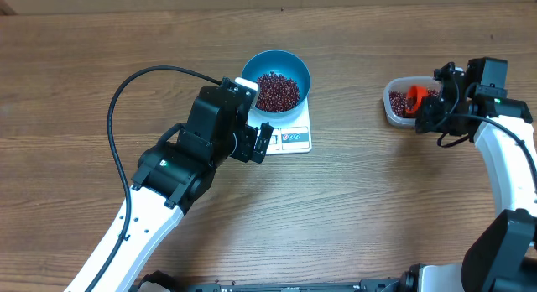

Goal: Scoop item into bowl and weigh 150g on scale
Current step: 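Dip the red scoop into the beans with the right gripper, then lift the scoop and carry it left over the teal bowl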

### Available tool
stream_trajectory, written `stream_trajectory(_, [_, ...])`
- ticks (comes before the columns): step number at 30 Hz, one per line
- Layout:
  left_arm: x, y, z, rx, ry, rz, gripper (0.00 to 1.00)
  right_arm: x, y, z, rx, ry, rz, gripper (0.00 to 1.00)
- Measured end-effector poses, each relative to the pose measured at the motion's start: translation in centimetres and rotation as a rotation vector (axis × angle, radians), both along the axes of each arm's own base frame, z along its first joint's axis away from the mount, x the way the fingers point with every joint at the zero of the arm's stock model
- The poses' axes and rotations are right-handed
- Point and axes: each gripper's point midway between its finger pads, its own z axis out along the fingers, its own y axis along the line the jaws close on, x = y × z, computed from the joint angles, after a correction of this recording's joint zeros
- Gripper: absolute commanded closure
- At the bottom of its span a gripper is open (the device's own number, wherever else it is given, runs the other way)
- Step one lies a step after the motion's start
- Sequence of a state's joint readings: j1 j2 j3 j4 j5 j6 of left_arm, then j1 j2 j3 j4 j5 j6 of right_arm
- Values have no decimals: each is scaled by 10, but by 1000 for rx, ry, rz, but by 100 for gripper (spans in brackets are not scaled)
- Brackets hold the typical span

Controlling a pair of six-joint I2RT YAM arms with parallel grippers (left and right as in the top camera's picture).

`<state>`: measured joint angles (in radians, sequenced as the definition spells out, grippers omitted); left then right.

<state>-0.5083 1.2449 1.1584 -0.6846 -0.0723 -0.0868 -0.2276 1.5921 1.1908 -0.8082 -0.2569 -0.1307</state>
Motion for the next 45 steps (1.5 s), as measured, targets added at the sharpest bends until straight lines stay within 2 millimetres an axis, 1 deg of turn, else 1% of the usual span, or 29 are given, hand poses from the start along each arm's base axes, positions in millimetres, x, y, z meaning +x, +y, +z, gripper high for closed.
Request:
stream_trajectory(7, [0,0,0,0,0,0,1,4,25,10,138,-44,65,96])
stream_trajectory(13, [0,0,0,0,0,0,1,5,36,15,201,-63,95,96])
stream_trajectory(18, [0,0,0,0,0,0,0,11,52,28,296,-117,147,96])
stream_trajectory(25, [0,0,0,0,0,0,1,11,77,49,452,-174,232,96])
stream_trajectory(29, [0,0,0,0,0,0,1,11,86,58,515,-200,263,96])
stream_trajectory(30, [0,0,0,0,0,0,0,13,88,63,537,-213,267,96])
stream_trajectory(33, [0,0,0,0,0,0,1,17,92,68,549,-235,277,96])
stream_trajectory(37, [0,0,0,0,0,0,0,27,123,81,566,-295,358,96])
stream_trajectory(38, [0,0,0,0,0,0,1,28,134,85,568,-311,387,96])
stream_trajectory(40, [0,0,0,0,0,0,1,29,159,92,576,-338,452,96])
stream_trajectory(41, [0,0,0,0,0,0,1,29,166,94,578,-348,472,96])
stream_trajectory(42, [0,0,0,0,0,0,1,28,181,98,583,-359,508,96])
stream_trajectory(45, [0,0,0,0,0,0,0,25,206,98,567,-362,547,96])
